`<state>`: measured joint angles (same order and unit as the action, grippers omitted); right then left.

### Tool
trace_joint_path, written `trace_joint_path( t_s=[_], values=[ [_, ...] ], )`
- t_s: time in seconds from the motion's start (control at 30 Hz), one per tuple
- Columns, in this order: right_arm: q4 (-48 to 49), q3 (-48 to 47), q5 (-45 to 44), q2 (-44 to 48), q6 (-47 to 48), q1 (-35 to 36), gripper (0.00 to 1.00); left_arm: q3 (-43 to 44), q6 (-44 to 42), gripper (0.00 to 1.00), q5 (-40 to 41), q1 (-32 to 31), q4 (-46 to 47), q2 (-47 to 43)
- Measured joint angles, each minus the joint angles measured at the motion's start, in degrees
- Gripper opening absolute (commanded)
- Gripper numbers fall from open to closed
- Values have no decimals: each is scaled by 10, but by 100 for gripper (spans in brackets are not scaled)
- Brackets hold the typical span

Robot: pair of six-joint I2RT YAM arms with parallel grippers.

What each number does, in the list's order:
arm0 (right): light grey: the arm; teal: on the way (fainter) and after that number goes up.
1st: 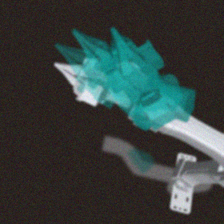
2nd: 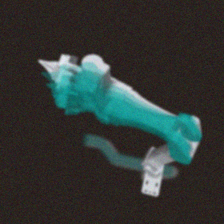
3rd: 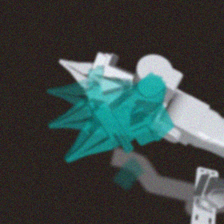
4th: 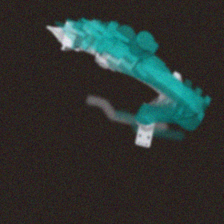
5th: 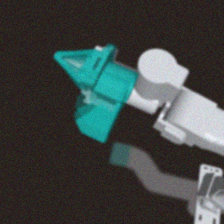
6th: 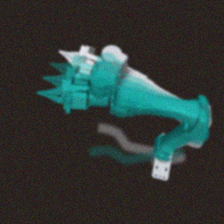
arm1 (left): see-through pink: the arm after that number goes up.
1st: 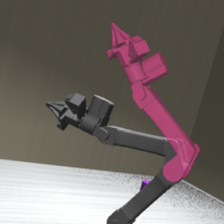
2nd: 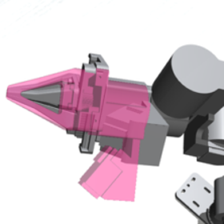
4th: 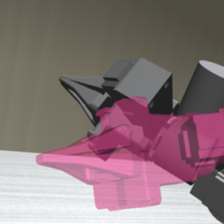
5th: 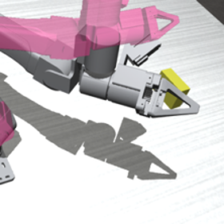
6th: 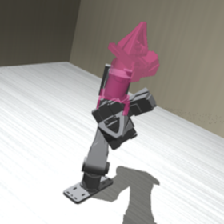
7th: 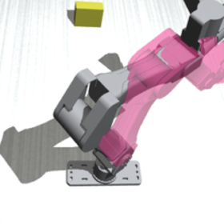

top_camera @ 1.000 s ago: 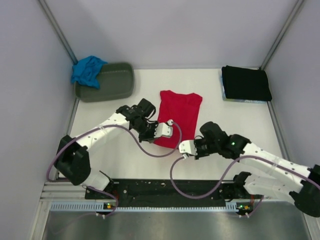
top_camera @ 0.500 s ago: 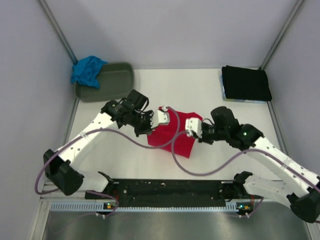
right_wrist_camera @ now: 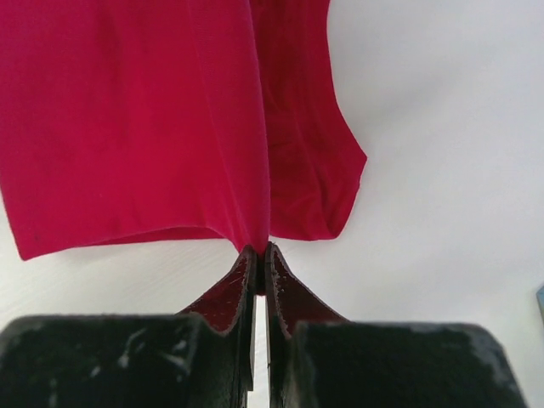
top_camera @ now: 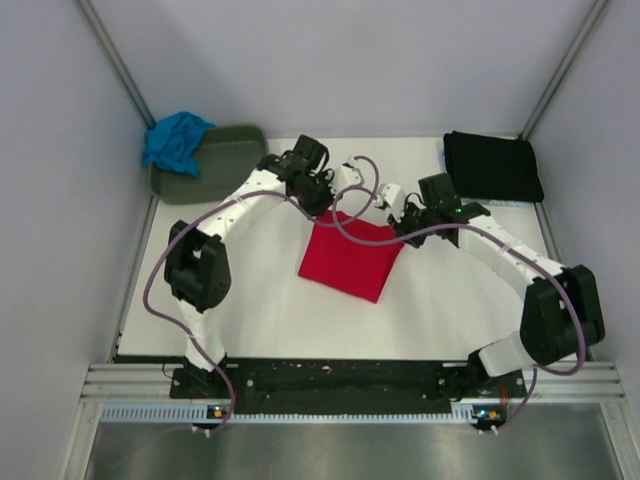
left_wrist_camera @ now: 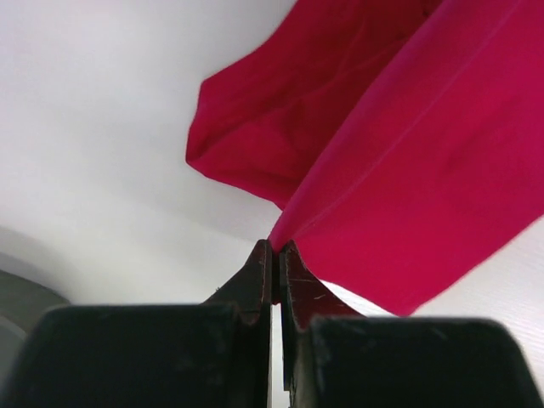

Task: Fold and stack the t-shirts
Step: Fold the long partially folded tshirt into a neat square

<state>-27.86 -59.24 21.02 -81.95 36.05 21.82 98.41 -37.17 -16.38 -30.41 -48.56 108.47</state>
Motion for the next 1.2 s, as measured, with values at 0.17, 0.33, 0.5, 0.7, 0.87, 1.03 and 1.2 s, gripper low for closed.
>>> trace_joint_path(
  t_s=[0.17, 0.33, 0.5, 0.7, 0.87, 1.03, 1.2],
  values=[
    [11, -33, 5, -73, -15, -28, 0, 50, 14, 0, 27, 3, 24, 76],
    [24, -47, 5, -111, -31, -45, 0, 89, 24, 0, 41, 4, 49, 130],
    [26, -56, -6, -136, -47, -48, 0, 97, 27, 0, 49, 3, 72, 163],
    [25, -61, -17, -143, -82, -49, 0, 98, 28, 2, 51, 3, 97, 178],
    [27, -74, -29, -150, -122, -60, 6, 103, 33, 35, 63, -3, 124, 191],
    [16, -96, -78, -191, -175, -78, 16, 103, 43, 57, 160, -4, 180, 204],
    [8, -141, -135, -249, -252, -104, 34, 141, 44, 58, 205, -7, 189, 217]
  ],
)
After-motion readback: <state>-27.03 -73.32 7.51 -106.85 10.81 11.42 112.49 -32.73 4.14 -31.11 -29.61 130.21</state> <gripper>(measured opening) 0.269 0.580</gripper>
